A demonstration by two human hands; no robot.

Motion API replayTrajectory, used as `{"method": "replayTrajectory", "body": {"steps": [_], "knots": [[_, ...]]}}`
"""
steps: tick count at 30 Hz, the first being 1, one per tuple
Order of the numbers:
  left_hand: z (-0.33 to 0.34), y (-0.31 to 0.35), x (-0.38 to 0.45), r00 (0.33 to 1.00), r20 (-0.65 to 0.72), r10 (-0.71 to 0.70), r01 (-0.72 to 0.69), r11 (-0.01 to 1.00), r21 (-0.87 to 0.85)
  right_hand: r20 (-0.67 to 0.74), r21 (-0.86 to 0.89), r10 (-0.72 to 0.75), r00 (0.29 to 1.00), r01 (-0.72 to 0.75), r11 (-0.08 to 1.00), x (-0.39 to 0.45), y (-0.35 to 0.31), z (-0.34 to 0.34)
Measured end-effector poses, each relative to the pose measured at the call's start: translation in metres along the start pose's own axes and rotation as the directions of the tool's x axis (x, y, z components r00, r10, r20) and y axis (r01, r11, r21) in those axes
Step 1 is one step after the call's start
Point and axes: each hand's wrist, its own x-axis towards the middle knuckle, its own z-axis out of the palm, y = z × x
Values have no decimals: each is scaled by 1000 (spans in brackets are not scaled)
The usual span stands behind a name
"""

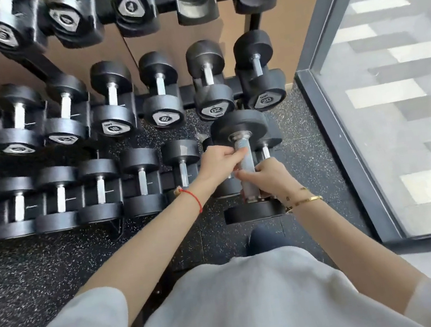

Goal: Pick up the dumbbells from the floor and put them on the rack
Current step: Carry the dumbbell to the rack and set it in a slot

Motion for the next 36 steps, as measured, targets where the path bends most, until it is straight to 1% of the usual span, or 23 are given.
{"method": "replayTrajectory", "body": {"steps": [4,8,12,15,18,24,29,31,36], "knots": [[-24,8,50,1000,-4,-12,12,999,-51,41,32,-13,999,11,999,48,-34,-2],[-46,19,102,999,-31,-27,24,997,-69,20,5,-27,999,26,1000,99,-64,-11],[-66,32,166,998,-64,-30,24,995,-101,75,12,-41,996,40,999,157,-98,-26],[-81,50,214,994,-104,-26,12,991,-136,115,61,-57,992,50,997,202,-128,-42],[-99,70,262,990,-137,-8,-8,993,-118,133,24,-94,987,92,995,248,-159,-62],[-129,110,359,980,-198,-11,-19,989,-150,144,7,-147,979,147,989,342,-221,-97],[-150,131,432,963,-263,-55,28,994,-102,116,-53,-167,979,174,983,411,-264,-116],[-159,139,457,962,-267,-62,34,994,-106,111,-66,-168,979,176,982,436,-280,-121],[-185,157,517,973,-225,-52,21,990,-138,101,-31,-188,977,192,981,493,-316,-130]]}}
